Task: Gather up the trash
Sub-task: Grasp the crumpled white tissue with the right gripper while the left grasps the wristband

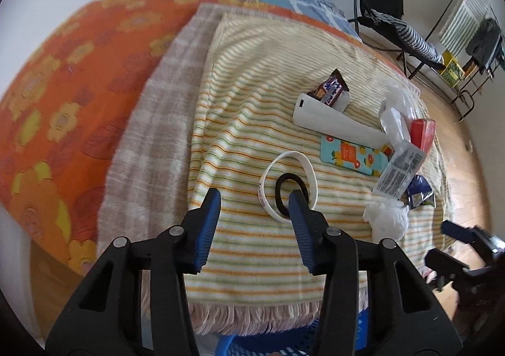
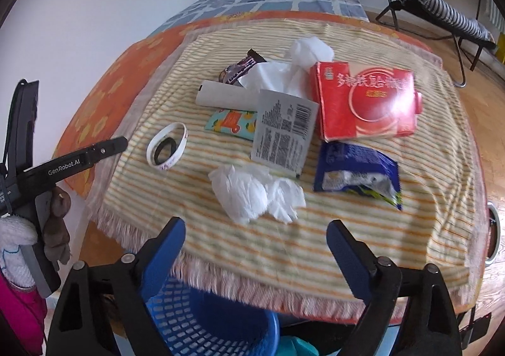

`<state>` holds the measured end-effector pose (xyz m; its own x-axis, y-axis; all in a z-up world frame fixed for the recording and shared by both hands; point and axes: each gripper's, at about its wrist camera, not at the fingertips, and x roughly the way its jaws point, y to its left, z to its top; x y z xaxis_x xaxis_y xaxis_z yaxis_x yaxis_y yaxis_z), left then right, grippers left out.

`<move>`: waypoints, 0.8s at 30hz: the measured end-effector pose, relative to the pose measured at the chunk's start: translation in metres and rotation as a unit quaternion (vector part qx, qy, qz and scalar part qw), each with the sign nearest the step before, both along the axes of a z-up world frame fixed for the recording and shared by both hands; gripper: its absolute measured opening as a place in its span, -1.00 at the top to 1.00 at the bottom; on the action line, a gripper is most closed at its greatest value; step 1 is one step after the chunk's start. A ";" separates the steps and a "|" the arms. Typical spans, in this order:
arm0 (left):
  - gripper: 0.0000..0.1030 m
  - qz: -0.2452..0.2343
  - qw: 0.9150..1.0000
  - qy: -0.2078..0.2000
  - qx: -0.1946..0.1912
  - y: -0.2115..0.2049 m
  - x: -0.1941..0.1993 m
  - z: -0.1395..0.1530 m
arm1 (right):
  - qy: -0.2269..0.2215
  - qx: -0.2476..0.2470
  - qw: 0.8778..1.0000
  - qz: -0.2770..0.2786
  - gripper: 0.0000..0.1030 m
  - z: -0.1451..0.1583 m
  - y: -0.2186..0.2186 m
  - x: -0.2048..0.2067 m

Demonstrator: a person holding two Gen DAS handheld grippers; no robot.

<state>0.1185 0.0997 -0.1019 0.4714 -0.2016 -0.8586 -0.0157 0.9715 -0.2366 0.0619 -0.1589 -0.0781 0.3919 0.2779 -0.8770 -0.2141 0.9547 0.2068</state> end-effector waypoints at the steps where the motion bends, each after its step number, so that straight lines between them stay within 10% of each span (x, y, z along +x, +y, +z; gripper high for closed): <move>1: 0.29 0.000 1.000 0.005 -0.003 0.001 0.004 -0.002 | 0.004 0.004 1.000 -0.003 -0.75 -0.002 0.000 0.003; 24: 0.85 -0.028 0.999 0.042 -0.005 -0.015 0.038 -0.039 | 0.034 0.011 0.999 -0.001 -0.51 -0.036 0.019 0.028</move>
